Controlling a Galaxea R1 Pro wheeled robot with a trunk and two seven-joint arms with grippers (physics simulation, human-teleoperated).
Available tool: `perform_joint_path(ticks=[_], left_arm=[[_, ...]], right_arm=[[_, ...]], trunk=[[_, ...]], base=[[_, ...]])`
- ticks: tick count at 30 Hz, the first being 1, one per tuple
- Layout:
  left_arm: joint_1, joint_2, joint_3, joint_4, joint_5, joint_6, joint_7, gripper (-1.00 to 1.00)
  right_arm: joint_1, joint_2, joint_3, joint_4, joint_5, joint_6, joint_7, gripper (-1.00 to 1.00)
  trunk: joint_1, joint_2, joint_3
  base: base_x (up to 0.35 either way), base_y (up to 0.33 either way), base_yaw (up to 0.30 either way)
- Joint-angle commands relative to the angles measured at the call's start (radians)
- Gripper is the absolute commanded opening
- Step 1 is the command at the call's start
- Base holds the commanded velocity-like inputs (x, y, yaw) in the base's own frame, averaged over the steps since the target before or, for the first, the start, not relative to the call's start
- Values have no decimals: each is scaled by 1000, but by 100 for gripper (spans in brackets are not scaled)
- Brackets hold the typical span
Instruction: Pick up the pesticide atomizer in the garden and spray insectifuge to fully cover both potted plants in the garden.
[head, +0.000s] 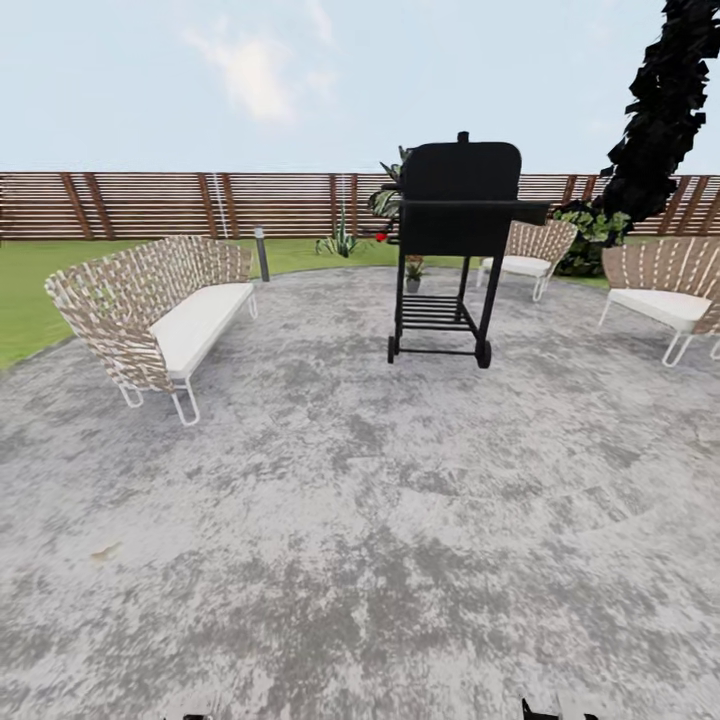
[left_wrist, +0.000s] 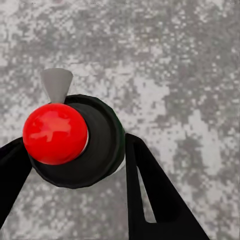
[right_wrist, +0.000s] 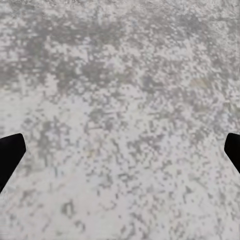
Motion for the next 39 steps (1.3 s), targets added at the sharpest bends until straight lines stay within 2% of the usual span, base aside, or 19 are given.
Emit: perform_joint_path(ticks=[1, 39], left_arm=[[-1, 0, 9, 1, -7, -3, -5, -100], [0, 0, 9, 1, -7, -3, -5, -100]], right_arm=[[-1, 0, -8, 0, 9, -5, 1, 100], [-1, 0, -7, 2, 9, -5, 1, 100]], trunk=[[0, 0, -1], [0, 0, -1]], base=[[339, 117, 30], [338, 125, 1]])
